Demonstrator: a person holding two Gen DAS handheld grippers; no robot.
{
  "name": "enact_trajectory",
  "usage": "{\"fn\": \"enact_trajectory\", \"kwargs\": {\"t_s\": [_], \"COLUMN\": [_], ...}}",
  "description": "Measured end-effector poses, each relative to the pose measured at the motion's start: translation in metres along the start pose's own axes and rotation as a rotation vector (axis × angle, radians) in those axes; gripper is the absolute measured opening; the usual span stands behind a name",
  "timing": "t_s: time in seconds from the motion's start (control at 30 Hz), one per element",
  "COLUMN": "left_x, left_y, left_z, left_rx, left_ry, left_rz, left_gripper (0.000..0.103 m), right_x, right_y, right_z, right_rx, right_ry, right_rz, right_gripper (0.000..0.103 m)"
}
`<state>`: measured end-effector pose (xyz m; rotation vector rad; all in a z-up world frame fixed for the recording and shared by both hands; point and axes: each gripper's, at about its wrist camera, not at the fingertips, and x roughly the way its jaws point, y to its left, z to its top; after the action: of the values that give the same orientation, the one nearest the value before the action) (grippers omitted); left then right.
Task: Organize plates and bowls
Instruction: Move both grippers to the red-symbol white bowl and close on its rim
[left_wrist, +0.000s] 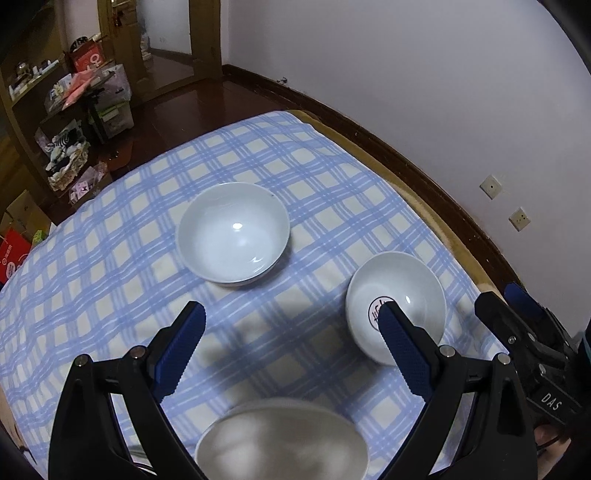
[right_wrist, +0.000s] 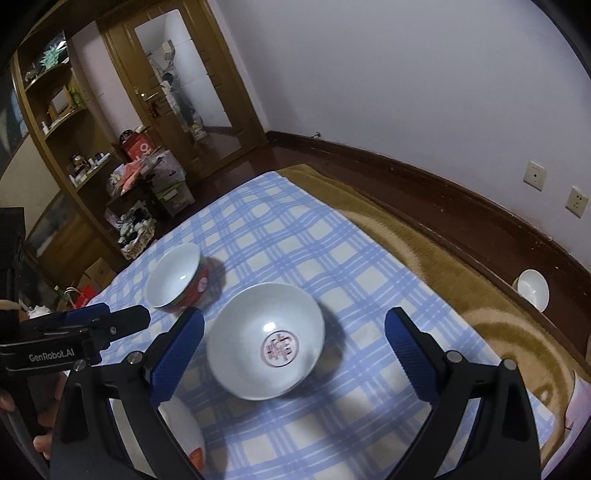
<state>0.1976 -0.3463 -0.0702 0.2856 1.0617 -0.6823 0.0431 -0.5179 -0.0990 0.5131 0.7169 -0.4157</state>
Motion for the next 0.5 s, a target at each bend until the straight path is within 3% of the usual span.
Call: {"fn": "enact_trajectory", "kwargs": {"t_s": [0.27, 0.5], "left_x": [0.043, 0.065], "left_y": [-0.012, -0.019], "left_z": [0.006, 0.005], "left_rx": [0.025, 0.056], "left_ry": [0.079, 0.124], "left_rz": [0.011, 0.031], "left_gripper": [0.093, 0.093], "right_x": [0.022, 0.042], "right_y": [-0.015, -0.021], "right_z": [-0.004, -0.011], "right_rx": [0.013, 0.028], "right_ry": [0.058, 0.133], "right_rz": [-0.030, -0.019], "right_gripper": [0.102, 0.089]}}
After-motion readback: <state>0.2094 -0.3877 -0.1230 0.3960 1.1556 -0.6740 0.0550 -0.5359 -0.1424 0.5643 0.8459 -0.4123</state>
